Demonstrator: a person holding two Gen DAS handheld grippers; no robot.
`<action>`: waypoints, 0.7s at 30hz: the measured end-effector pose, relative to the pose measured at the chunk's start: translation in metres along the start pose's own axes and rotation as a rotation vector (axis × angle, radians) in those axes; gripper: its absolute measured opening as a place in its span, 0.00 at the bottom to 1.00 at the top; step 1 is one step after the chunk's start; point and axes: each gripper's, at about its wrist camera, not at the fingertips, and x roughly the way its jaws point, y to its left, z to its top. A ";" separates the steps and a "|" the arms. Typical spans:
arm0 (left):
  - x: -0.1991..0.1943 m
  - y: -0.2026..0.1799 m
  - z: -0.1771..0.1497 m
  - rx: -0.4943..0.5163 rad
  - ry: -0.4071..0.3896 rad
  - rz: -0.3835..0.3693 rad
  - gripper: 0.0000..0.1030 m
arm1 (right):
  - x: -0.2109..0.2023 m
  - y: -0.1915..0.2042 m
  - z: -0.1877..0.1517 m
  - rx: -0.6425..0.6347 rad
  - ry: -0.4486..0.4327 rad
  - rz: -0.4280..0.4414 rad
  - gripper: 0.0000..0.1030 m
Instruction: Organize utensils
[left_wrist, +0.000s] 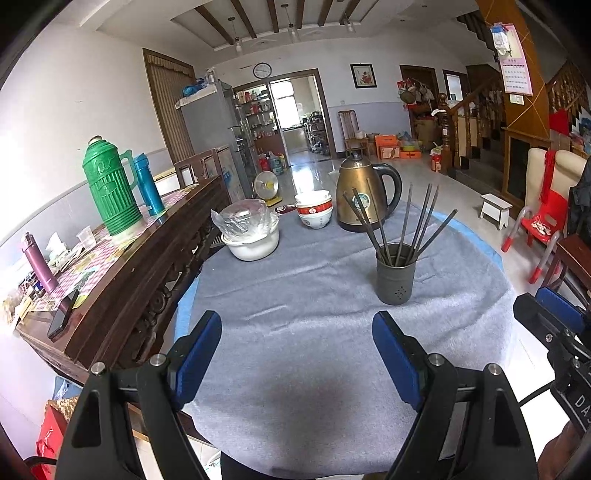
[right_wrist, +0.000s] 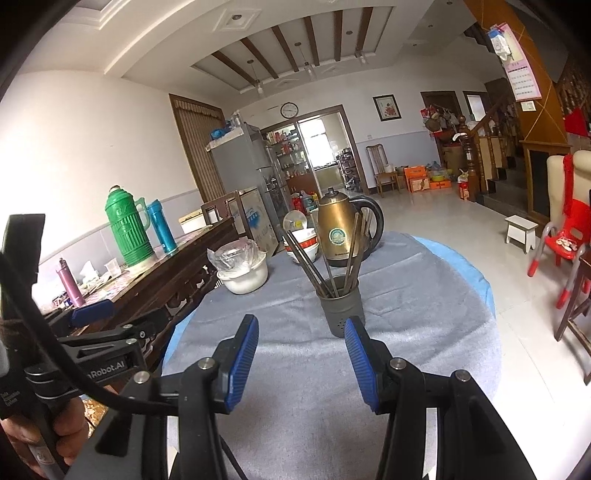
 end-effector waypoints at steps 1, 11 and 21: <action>-0.001 0.001 0.000 -0.001 -0.002 0.001 0.82 | 0.000 0.000 0.000 0.005 0.000 0.004 0.51; 0.001 0.006 0.000 -0.013 -0.006 0.009 0.82 | -0.001 0.004 -0.001 -0.001 -0.008 0.004 0.51; 0.000 0.009 0.001 -0.016 -0.011 0.015 0.82 | -0.001 0.005 -0.001 -0.002 -0.010 0.006 0.51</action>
